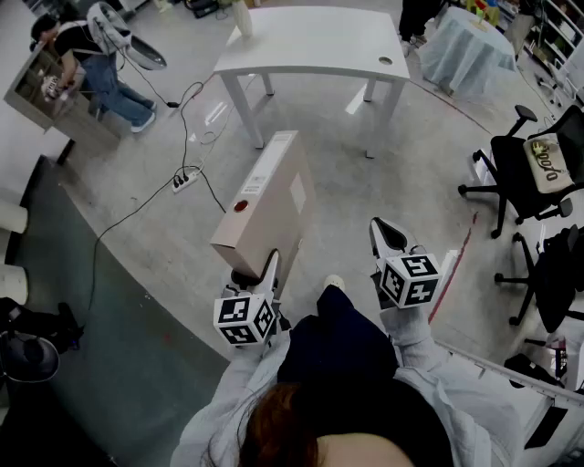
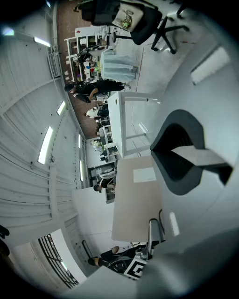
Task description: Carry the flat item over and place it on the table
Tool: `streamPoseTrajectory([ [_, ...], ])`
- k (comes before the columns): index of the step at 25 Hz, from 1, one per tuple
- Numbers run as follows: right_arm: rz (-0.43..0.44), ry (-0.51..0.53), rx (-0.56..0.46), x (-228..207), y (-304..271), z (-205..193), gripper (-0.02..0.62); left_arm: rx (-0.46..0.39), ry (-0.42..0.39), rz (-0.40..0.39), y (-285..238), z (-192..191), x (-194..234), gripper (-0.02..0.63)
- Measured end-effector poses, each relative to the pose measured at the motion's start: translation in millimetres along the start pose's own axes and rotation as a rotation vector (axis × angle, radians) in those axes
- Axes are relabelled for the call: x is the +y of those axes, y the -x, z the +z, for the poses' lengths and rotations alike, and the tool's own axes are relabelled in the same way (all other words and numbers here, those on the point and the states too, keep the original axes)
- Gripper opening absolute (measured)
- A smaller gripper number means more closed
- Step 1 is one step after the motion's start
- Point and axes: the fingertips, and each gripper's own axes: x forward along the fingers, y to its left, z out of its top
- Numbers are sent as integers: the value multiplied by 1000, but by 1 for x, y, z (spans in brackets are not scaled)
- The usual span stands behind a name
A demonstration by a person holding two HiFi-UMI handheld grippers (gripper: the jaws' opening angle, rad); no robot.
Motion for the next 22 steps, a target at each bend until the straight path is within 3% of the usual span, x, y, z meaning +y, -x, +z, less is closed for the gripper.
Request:
streamPoseTrajectory([
  [7, -18, -17, -13, 56, 40, -45, 9, 11, -12, 18, 68, -43, 9, 261],
  [11, -22, -11, -14, 66, 57, -57, 9, -3, 7, 16, 86, -54, 8, 261],
  [17, -14, 9, -28, 63, 61, -54, 9, -4, 23, -6, 78, -57, 5, 261],
  [22, -31, -4, -32, 28, 44, -35, 9, -8, 8, -15, 39, -37, -1, 261],
])
